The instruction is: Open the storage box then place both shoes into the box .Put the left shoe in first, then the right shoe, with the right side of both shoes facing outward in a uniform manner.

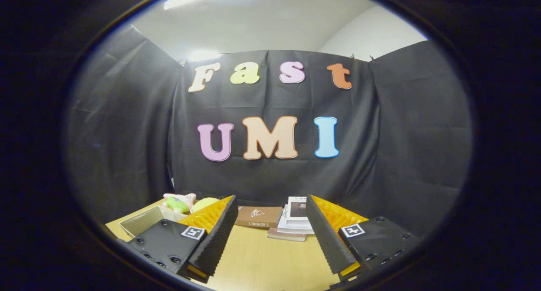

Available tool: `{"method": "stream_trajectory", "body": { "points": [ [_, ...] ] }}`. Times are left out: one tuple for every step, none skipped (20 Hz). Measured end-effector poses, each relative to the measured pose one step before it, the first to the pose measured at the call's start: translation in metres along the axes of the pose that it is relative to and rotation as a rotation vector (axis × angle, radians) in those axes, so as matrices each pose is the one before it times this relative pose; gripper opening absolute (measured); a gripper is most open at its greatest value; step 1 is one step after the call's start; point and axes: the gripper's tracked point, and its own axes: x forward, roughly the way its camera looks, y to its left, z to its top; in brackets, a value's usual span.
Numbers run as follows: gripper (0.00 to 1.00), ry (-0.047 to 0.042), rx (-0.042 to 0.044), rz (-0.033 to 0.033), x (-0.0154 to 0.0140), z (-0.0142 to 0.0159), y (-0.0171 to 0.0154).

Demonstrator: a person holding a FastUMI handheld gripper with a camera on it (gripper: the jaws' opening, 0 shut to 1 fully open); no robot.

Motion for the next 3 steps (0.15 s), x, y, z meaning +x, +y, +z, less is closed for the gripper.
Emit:
{"method": "stream_trajectory", "body": {
  "points": [
    [1.00,-0.00216,0.00307,-0.00220,-0.00104,-0.00007,-0.00368],
    [1.00,-0.00562,0.00076,-0.00119,-0.00223,0.00190,-0.00287],
    [1.00,-0.00699,-0.00114,0.00097,-0.00037,0.00172,-0.00119]
  ]
}}
